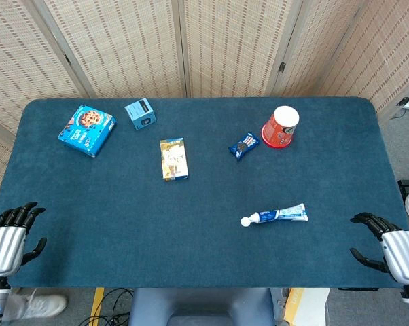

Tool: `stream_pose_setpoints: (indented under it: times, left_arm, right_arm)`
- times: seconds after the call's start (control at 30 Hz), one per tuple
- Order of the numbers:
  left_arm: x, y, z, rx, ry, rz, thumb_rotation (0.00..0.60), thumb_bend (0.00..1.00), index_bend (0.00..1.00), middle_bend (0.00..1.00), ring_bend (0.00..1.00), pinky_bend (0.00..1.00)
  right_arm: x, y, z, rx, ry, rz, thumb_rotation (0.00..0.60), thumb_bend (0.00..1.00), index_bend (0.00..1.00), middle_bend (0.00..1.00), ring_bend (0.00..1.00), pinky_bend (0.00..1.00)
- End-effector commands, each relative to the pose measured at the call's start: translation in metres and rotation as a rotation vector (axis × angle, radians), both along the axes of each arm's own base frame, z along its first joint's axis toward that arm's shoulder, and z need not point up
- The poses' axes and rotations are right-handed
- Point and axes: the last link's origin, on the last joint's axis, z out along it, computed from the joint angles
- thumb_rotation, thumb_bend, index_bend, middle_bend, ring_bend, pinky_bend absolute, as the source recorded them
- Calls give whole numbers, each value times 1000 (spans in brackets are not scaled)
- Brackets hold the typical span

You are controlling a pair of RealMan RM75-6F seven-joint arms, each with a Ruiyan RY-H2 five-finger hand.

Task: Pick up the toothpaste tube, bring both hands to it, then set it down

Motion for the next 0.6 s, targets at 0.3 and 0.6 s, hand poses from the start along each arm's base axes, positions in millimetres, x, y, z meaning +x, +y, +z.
stream_pose_setpoints:
  times: [0.3, 0.6]
  left_arm:
    - [-2, -1, -2, -8, -1, 1, 600, 324, 258, 197, 222, 220]
    - [-1, -2, -2, -10, -7, -5, 600, 325, 258, 197, 222, 220]
  right_arm:
    - [4, -9, -6, 34, 62, 14, 600, 240, 276, 293, 307, 469]
    - [25, -54, -31, 127, 151, 65, 600, 207, 236, 287, 305, 470]
